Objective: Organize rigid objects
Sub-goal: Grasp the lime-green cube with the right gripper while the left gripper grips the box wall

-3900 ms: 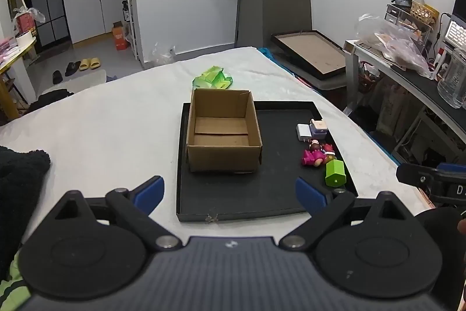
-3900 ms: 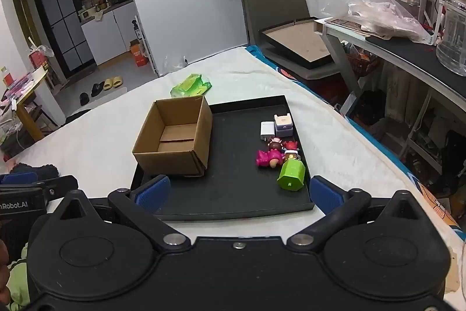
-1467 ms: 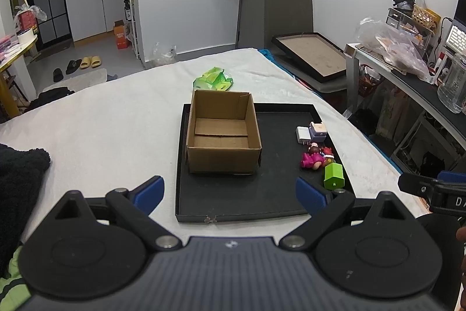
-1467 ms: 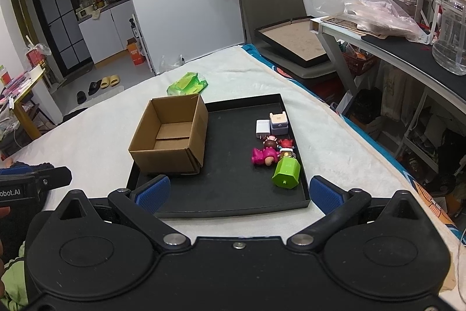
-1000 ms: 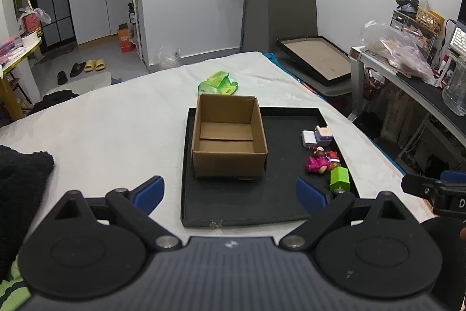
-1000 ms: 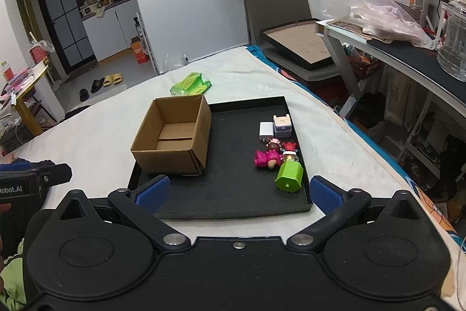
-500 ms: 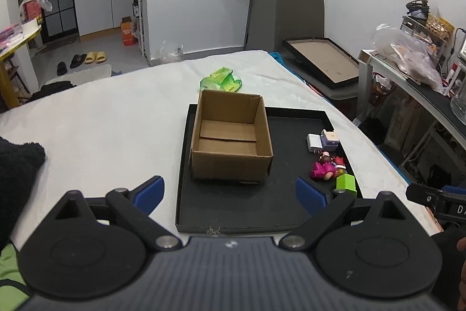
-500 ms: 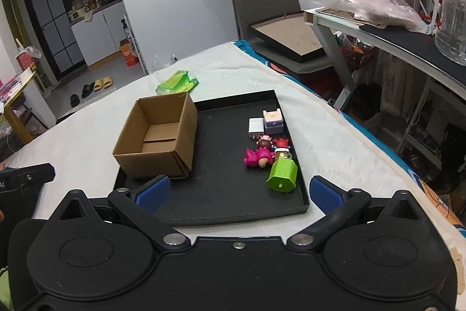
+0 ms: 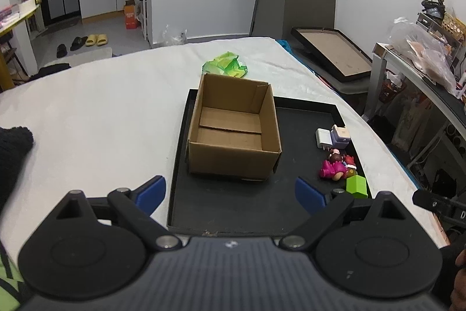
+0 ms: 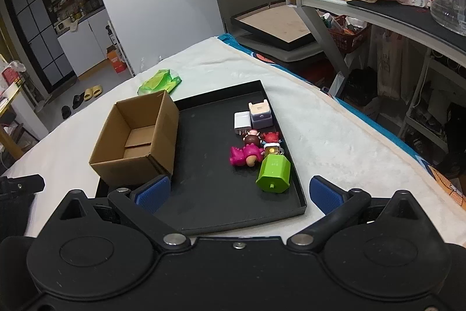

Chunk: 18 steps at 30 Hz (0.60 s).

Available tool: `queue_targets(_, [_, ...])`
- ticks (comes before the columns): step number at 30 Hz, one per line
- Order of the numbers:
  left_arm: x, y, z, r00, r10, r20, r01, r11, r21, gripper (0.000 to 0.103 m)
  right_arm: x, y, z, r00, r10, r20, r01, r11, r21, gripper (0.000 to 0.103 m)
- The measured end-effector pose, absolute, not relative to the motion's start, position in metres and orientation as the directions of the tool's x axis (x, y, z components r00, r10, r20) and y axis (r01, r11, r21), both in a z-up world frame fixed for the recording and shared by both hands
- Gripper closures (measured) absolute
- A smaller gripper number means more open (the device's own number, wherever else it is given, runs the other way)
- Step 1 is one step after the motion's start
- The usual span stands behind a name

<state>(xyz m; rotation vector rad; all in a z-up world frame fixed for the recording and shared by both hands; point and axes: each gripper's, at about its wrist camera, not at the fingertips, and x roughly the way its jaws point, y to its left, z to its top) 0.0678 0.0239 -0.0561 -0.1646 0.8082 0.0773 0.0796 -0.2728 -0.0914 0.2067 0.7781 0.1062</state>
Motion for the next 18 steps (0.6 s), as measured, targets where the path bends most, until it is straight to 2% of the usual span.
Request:
queue_targets(3, [0.077, 0.026, -0.064, 0.679, 0.017, -0.734, -0.143, 0.984, -0.11, 0.01, 0.087, -0.273, -0.102, 0.703, 0.17, -0.69, -0.01, 0.973, 0.23, 0.002])
queue_targets(13, [0.113, 0.035, -0.088, 0.656, 0.035, -0.754, -0.17, 0.98, -0.103, 0.014, 0.12, -0.285, -0.147, 0.646, 0.169, -0.744, 0.09, 0.951, 0.295, 0.033])
queue_targets(14, [0.116, 0.037, -0.09, 0.656, 0.034, -0.754, -0.171, 0.98, -0.104, 0.015, 0.124, -0.287, -0.15, 0.639, 0.176, -0.749, 0.101, 0.946, 0.308, 0.037])
queue_targets(16, [0.126, 0.038, -0.094, 0.646, 0.042, -0.762, -0.174, 0.98, -0.093, 0.024, 0.132, -0.291, -0.158, 0.622, 0.185, -0.76, 0.123, 0.936, 0.329, 0.041])
queue_targets(18, [0.137, 0.041, -0.099, 0.63, 0.04, -0.776, -0.176, 0.98, -0.092, 0.028, 0.139, -0.293, -0.164, 0.607, 0.199, -0.769, 0.136, 0.928, 0.347, 0.042])
